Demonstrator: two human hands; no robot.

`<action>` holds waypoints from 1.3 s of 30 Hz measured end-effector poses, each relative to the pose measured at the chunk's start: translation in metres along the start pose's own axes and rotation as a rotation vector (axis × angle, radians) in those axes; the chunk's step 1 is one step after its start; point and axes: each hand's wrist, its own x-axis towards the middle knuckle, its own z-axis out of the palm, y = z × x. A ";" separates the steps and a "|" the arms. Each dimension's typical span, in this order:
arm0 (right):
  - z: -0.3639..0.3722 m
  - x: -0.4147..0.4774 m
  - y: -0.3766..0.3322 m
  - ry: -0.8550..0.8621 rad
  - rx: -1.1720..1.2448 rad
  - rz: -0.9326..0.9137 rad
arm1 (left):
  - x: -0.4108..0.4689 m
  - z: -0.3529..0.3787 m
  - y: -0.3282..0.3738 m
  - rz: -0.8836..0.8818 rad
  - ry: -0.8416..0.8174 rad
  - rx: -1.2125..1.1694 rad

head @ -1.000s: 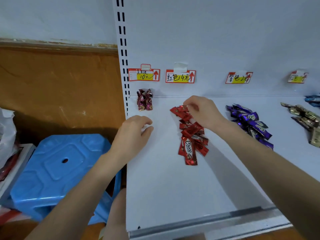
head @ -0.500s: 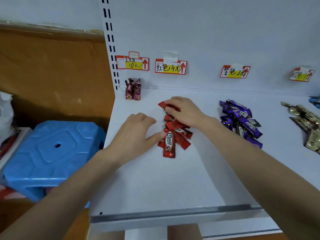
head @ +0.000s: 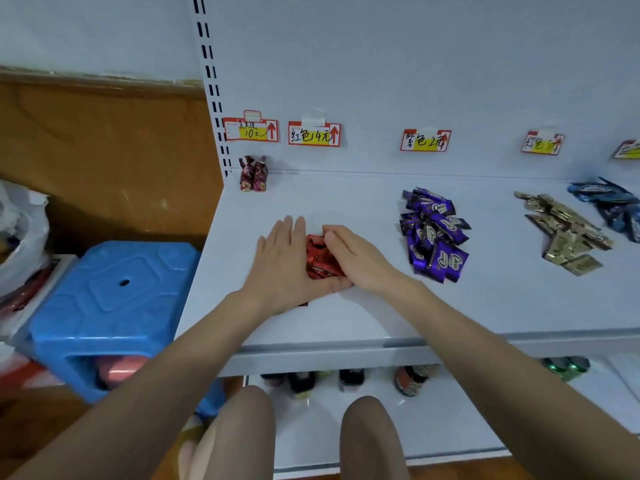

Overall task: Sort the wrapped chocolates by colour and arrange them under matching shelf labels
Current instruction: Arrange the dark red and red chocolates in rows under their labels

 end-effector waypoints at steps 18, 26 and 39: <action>-0.024 -0.033 0.005 0.047 -0.019 -0.013 | -0.007 -0.002 -0.001 0.163 0.139 -0.083; -0.032 -0.031 0.008 0.294 0.315 0.116 | -0.007 -0.007 0.002 0.097 0.145 -0.073; -0.021 -0.034 0.006 0.307 0.095 0.078 | -0.015 -0.039 -0.015 -0.129 0.153 -0.552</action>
